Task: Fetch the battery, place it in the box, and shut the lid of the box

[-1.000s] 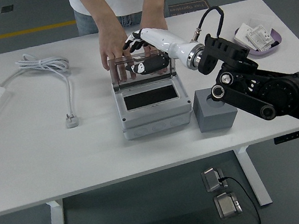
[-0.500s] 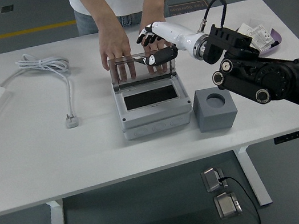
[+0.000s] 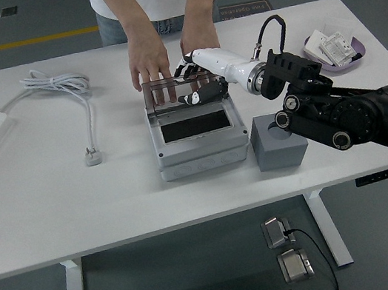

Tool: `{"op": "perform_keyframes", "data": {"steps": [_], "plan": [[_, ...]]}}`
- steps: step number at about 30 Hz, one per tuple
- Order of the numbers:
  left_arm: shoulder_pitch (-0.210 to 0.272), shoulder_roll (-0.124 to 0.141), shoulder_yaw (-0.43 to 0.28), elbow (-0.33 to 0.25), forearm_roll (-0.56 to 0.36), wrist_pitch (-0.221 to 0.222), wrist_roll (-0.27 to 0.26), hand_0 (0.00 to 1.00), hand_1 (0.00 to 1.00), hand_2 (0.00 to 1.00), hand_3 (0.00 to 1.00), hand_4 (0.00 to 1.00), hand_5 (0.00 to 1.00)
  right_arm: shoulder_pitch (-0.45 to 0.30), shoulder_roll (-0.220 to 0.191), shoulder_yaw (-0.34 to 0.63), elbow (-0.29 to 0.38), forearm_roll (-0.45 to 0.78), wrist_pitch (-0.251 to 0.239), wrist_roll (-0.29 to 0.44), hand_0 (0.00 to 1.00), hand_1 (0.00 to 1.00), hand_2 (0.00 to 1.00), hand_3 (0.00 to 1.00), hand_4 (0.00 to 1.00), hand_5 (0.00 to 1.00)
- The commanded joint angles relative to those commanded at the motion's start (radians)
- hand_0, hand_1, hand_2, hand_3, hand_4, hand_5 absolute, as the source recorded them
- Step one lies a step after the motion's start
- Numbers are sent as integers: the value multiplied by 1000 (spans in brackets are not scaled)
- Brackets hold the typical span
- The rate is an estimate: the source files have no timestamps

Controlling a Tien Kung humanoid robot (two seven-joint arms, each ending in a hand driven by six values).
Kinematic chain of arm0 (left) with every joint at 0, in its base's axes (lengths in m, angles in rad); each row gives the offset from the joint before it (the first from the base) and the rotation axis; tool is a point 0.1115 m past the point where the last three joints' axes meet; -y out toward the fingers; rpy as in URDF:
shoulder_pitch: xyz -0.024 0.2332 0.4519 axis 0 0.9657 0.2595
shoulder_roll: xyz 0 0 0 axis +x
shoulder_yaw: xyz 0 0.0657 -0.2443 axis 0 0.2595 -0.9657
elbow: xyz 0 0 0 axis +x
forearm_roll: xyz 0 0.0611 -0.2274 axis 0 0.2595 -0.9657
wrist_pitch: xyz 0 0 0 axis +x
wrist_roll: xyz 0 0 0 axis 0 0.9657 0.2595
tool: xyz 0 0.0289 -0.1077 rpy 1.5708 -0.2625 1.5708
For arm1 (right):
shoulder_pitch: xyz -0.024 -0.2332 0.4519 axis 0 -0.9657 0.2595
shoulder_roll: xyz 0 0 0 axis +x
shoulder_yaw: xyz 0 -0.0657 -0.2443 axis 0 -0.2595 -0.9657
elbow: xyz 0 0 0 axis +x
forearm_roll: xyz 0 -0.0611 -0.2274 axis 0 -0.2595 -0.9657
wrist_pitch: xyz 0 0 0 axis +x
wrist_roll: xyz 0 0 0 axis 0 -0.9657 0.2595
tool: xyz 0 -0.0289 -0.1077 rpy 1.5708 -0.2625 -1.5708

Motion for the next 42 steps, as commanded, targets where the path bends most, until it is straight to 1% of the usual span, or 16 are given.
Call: {"op": "perform_keyframes", "data": {"steps": [3,4,9,17,22,31,38,42], "plan": [[2,0,0,0,0,0,0,669,722,684,627,636,186,-7,0,-4,22,-16,-2,-5,720,702,684,715,804,392],[2,0,1,0,-2,0,-1,669,722,684,627,635,186,-10,1,-6,27,-21,-2,-8,721,701,684,714,806,411],[3,-2,6,1,-9,1,-3,669,722,684,627,635,186,-32,-2,-23,75,-61,2,-29,721,701,684,714,806,411],[7,-3,7,1,-13,2,-5,669,723,684,627,635,186,-70,-32,-32,188,-209,-8,-68,719,695,679,709,806,415],[9,-4,8,1,-16,3,-6,669,722,684,627,636,186,-87,-50,-14,231,-237,-7,-81,718,689,676,708,806,419],[12,-7,10,1,-18,4,-6,669,723,684,627,636,186,-121,-73,20,270,-242,-3,-91,707,686,675,708,806,418],[15,-10,6,0,-14,4,-4,669,723,684,628,636,186,-174,-77,44,297,-255,2,-102,697,684,671,707,807,419],[15,-10,5,1,-12,4,-4,669,723,684,628,636,185,-185,-79,50,306,-261,7,-108,689,678,665,709,806,418]]}}
